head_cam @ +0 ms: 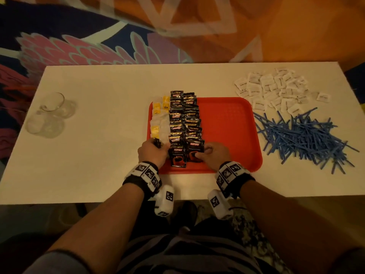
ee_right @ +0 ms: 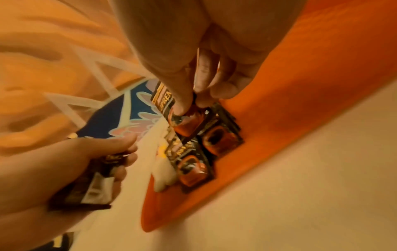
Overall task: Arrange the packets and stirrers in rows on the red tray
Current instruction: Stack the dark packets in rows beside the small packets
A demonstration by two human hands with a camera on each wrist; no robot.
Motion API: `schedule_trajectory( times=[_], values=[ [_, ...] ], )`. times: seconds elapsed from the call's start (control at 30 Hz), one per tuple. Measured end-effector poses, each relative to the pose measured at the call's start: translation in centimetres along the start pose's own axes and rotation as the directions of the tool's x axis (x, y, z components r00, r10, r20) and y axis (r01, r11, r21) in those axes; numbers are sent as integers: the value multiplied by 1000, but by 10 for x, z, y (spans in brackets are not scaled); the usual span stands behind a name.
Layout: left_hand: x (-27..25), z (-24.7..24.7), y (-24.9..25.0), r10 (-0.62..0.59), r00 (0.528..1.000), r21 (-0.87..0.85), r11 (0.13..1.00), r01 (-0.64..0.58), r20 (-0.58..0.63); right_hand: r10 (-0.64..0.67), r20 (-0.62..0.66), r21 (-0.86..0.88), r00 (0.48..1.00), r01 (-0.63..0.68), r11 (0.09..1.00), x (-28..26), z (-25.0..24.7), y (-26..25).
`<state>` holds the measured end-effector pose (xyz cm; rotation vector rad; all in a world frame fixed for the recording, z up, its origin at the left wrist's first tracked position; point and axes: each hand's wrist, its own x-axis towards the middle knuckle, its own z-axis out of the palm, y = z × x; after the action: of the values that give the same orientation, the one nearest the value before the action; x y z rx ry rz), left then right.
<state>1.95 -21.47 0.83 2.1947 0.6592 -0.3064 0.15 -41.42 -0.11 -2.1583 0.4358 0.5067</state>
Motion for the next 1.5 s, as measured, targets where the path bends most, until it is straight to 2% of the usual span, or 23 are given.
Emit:
schedule_trajectory(
  times=[0.1,0.2,0.57,1.0,1.5],
  values=[
    [-2,8,-5,14,999,115,993,-18,39,69,19,-104,997,-67,992,2,3,17],
    [-3,17,-7,37,999,144,989,-42,36,103,28,-151,994,-97,984,6,11,23],
    [-1,42,-5,228,973,233,945,-228,27,109,-57,56,992,-105,993,18,32,19],
    [3,46,-8,241,970,187,953,-239,10,43,-105,47,994,-38,998,27,34,19],
    [1,47,-10,218,976,194,958,-212,-11,44,-98,39,994,-40,998,27,28,24]
  ],
)
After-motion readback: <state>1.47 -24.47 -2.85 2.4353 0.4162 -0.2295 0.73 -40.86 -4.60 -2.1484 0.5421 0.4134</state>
